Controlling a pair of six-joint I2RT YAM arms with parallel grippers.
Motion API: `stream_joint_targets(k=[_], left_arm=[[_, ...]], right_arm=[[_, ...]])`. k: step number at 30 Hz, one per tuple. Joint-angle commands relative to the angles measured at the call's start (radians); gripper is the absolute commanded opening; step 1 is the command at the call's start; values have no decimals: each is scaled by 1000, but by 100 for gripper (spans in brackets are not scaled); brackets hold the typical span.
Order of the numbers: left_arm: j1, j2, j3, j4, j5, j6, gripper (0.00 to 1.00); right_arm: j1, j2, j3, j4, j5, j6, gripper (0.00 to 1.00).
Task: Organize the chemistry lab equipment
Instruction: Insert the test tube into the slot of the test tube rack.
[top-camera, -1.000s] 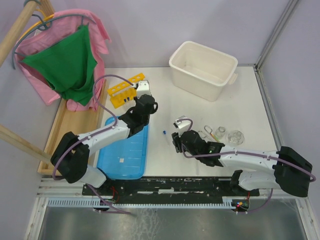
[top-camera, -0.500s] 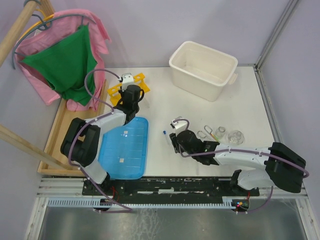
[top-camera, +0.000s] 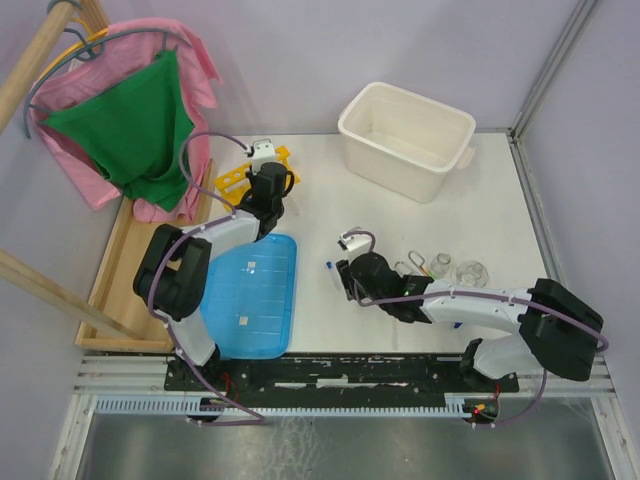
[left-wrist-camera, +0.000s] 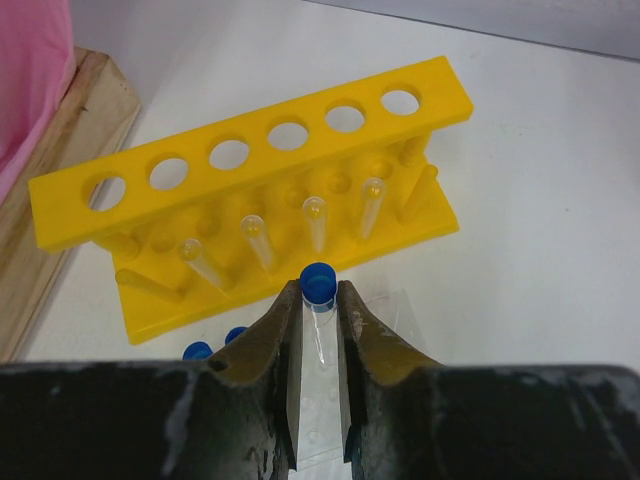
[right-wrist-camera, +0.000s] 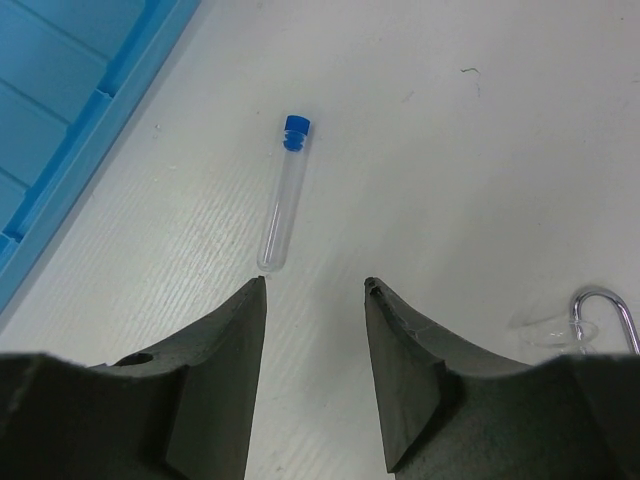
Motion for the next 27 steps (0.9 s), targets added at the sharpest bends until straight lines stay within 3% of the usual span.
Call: stream_joint_targets(k=[1,27], left_arm=[[3,19,35,49,10,22,12],[5,13,-15,26,-35,43,11]], right_arm=[[-20,-6,29,37,-19,-7,53],[-38,20,38,46,-49,-7,53]])
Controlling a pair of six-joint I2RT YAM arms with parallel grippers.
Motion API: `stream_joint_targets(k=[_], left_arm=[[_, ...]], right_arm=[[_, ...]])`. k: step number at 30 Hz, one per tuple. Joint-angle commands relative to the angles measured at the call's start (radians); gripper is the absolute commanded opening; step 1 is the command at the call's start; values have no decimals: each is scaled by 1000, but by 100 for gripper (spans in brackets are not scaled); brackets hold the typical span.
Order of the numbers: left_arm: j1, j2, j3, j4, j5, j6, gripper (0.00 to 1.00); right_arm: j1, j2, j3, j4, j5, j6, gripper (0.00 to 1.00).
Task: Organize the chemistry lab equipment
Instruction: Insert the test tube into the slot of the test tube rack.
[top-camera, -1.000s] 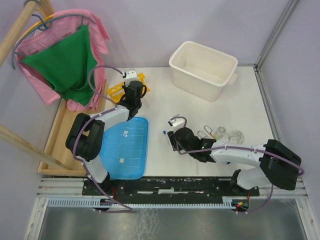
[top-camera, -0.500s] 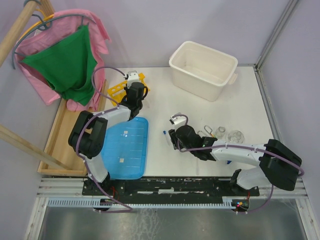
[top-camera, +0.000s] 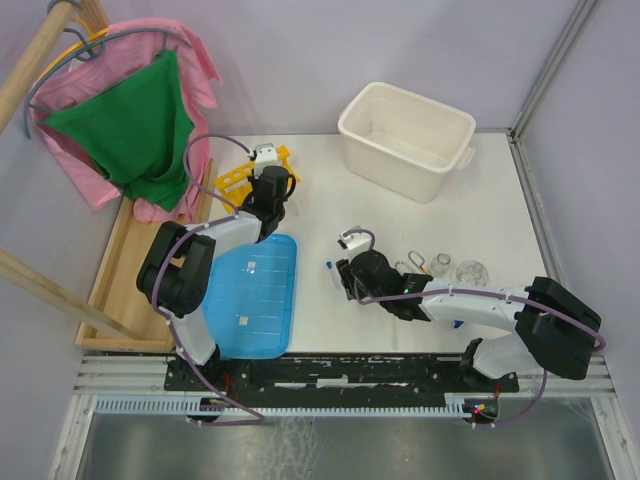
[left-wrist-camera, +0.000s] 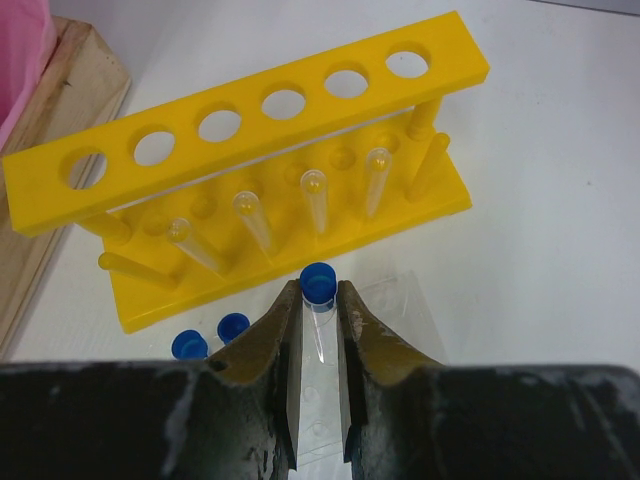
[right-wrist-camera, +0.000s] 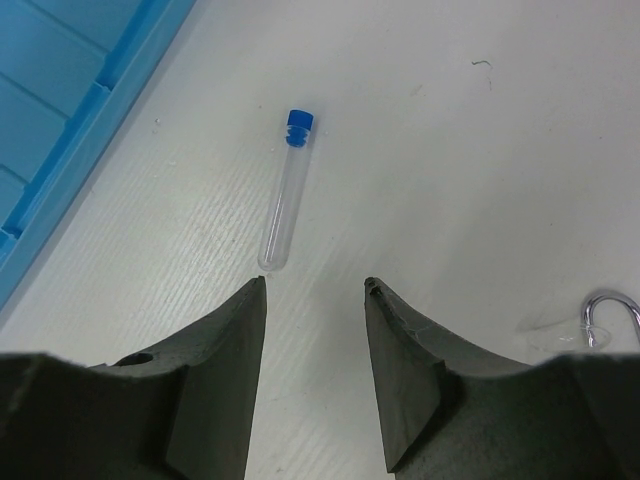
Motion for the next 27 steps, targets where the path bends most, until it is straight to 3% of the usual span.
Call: stream_joint_targets(k=[1,27], left_arm=[[5,-26,-9,28,-53,47,11],[3,-1,-27,53,-23,14,14]], right_arm=[[-6,9,34,46,-2,-5,53],[-14,23,28,57,-12,-4,53]])
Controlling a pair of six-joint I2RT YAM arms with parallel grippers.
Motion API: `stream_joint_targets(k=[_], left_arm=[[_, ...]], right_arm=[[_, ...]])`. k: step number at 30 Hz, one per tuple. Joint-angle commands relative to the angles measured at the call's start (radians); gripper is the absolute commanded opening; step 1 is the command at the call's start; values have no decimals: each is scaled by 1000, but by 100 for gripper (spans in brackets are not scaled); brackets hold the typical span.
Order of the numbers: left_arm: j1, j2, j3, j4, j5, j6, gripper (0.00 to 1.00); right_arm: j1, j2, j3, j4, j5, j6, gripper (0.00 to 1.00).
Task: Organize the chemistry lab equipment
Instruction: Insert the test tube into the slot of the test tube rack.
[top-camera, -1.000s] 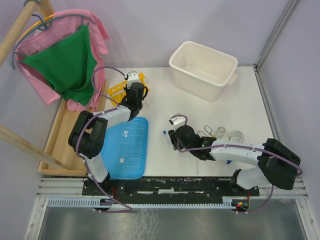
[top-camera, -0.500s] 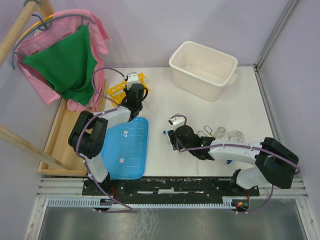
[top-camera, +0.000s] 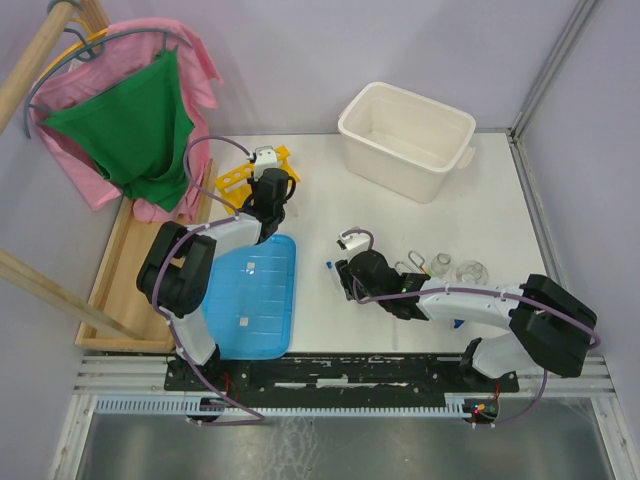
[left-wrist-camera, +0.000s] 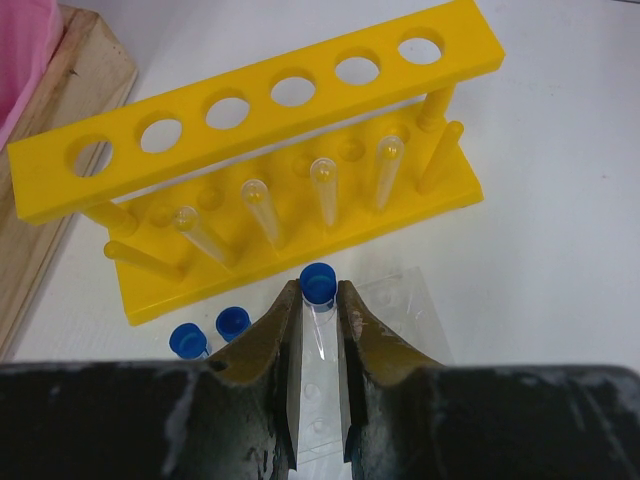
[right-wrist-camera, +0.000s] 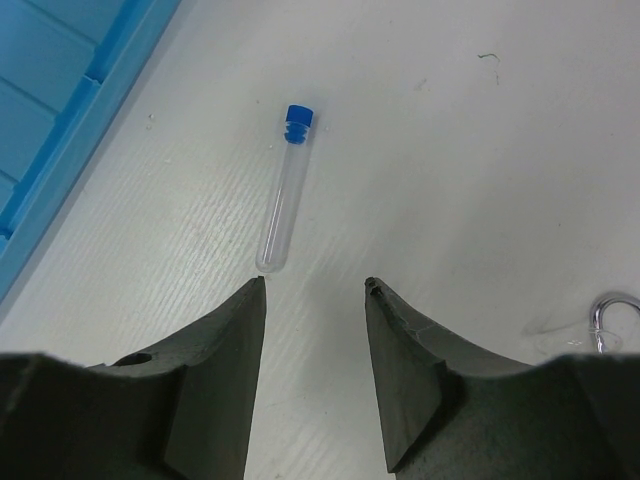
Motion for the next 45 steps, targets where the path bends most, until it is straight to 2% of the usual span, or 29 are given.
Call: stream_joint_targets(k=[1,15,17,21,26,34,40,45], left_arm=[[3,-1,-6,44,-6,8,14],[-6,0,-44,100,5,15,15],[-8,1,-44,100,8,13,19],[-16,-4,-42,93,9,6,33],[-23,-52,-39,70,22,2,42],[-57,-255,-53,-67,52,-63,42],[-126,-463,-203,-124,224,-224,41],[-168,-548,-311,-184,273,-317,40]], right_arm=[[-7,-3,27,41,-1,-4,53],[-13,-3,25,41,-3,-5,54],[-13,-4,25,42,-7,-5,54],[-13,0,28,41,-11,-4,55],[-13,1,32,41,-16,-4,56],[-13,10,65,11,-23,4,56],[-23,136,184,-82,-61,15,52],[-23,206,240,-109,-95,39,48]])
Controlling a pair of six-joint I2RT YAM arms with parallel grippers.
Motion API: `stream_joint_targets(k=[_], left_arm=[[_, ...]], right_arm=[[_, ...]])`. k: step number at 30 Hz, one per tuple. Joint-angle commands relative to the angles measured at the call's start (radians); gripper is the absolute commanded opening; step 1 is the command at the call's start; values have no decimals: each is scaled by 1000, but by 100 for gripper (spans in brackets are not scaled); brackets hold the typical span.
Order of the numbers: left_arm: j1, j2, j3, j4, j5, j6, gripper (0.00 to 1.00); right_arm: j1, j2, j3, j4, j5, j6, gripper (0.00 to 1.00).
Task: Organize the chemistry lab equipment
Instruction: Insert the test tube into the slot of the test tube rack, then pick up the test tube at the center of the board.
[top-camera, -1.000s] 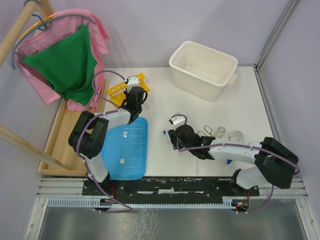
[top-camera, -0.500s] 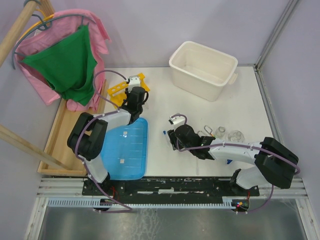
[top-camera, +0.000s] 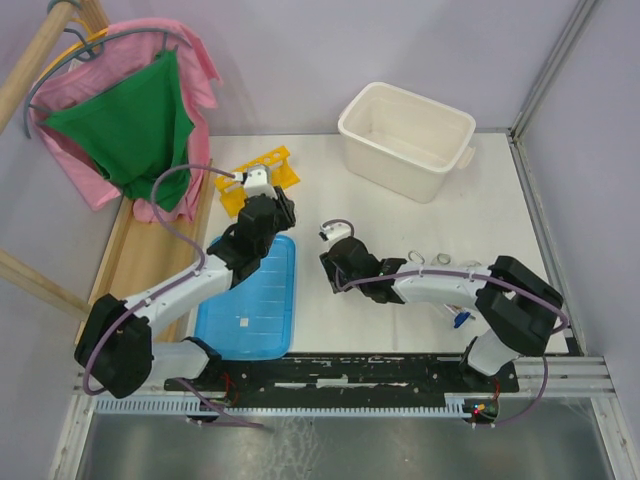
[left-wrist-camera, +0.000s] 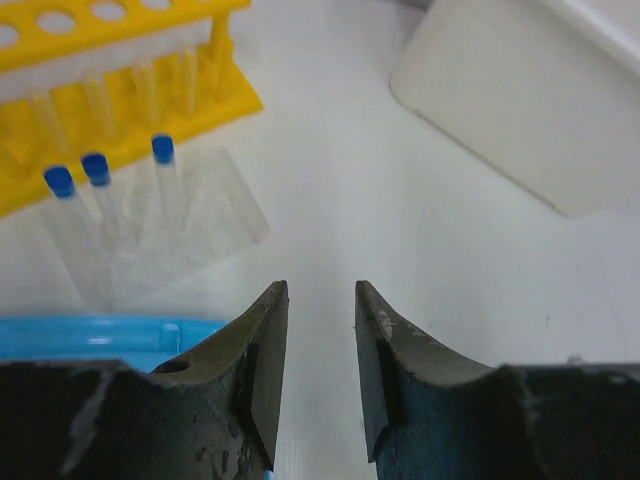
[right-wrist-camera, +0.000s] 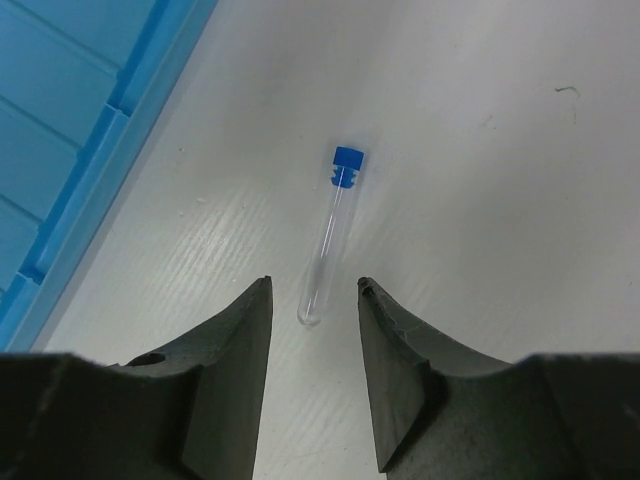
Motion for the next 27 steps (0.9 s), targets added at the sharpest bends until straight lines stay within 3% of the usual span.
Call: stream_joint_targets(k=[1,9,27], left_arm=[[-22,-44,-96,-80,88,-145,40],[-25,-119,-204,-93,125,-200,40],[-28,-164,-256,-71,190,-243,40]], right_arm=[[-3,41,72,-55,-20,31,47],[-3,97,122,-146,16,36,44],[-1,152,68,-67,-7,77,31]])
